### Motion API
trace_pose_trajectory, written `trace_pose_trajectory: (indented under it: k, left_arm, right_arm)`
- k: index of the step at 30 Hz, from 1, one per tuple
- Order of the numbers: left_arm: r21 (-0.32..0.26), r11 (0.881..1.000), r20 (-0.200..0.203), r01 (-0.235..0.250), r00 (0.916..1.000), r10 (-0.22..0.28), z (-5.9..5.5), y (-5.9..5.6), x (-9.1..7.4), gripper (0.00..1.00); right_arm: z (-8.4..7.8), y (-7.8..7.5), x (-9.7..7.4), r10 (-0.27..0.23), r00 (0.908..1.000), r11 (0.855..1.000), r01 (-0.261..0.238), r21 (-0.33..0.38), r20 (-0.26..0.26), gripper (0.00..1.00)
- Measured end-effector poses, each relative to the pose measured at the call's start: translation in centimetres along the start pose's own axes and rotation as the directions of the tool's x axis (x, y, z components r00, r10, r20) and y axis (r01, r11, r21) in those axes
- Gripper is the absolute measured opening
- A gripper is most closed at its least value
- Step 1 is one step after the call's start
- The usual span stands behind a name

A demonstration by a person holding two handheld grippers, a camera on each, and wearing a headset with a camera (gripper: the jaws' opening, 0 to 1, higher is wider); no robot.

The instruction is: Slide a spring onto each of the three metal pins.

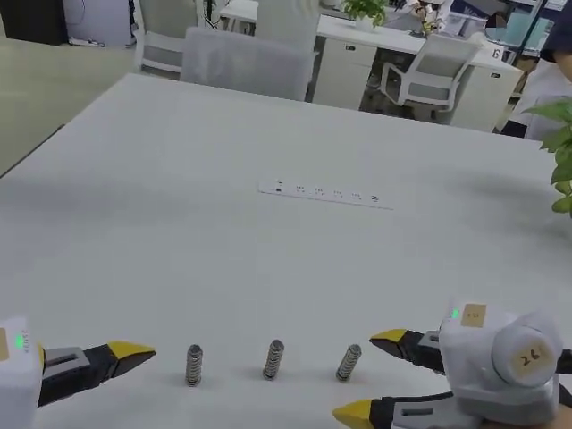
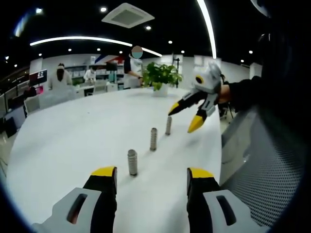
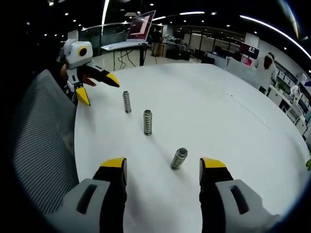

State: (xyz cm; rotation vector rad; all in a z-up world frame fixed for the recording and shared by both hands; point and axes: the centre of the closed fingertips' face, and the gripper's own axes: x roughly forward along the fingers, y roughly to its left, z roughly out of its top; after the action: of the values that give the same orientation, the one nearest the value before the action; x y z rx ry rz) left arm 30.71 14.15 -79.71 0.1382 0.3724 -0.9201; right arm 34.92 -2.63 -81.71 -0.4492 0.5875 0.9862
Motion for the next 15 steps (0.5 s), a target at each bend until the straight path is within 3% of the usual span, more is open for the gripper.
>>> trace_pose_trajectory:
  k: [15]
  left_arm:
    - [-0.011,1.0,0.006,-0.006,1.0,0.006,-0.05,0.01,0.15,0.54]
  right_arm:
    - [-0.06,0.1,-0.07,0.004,0.9999,1.0,-0.004,0.012,0.01,0.62]
